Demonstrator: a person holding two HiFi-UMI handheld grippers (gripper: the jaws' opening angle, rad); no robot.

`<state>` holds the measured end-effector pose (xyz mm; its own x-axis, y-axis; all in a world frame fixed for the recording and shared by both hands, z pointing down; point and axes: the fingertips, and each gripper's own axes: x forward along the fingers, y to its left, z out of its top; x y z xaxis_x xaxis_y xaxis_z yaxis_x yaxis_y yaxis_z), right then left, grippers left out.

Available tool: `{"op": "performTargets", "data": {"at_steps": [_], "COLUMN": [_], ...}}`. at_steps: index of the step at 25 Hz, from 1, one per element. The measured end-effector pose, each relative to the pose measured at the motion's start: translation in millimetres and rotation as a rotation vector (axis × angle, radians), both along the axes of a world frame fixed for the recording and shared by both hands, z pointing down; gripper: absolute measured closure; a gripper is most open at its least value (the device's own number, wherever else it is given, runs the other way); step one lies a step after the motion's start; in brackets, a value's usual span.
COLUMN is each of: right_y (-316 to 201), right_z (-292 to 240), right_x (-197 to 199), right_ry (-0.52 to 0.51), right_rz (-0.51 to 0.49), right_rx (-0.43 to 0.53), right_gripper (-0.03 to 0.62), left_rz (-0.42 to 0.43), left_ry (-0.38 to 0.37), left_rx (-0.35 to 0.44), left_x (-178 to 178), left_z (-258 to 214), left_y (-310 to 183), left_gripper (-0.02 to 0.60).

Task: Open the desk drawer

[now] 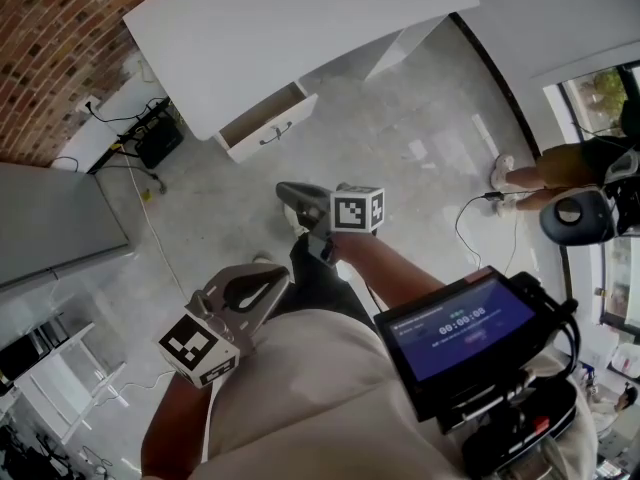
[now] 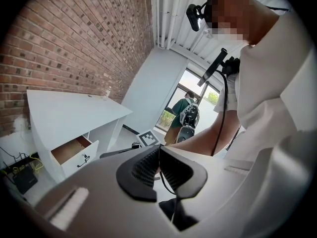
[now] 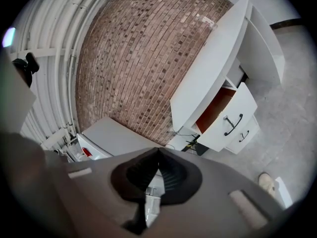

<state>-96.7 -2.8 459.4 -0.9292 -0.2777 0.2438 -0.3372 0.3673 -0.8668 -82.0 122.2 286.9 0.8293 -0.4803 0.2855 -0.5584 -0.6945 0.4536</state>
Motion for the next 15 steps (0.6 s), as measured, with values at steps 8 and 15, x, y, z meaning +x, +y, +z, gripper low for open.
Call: {"op": "performTargets", "data": {"at_steps": [8, 15], "right_y": [2.1, 5.2], "right_z": [-5.8, -17.0], "right_x": [-4.6, -5.6], "right_ry": [-0.006, 0.011], "right_rz": [-0.002, -0.03], "right_rx": [0.005, 0.062], "right_gripper": [0.591, 0.591], "left_rz": [0.012, 0.006], "left_ry": [0.009, 0.011], "left_rx": [-0.01, -0.018], "left_x": [-4.8, -4.8], "left_z": [-1.8, 1.7], "left_y": [3.2, 4.0], "left_gripper": [0.575, 0.575]}}
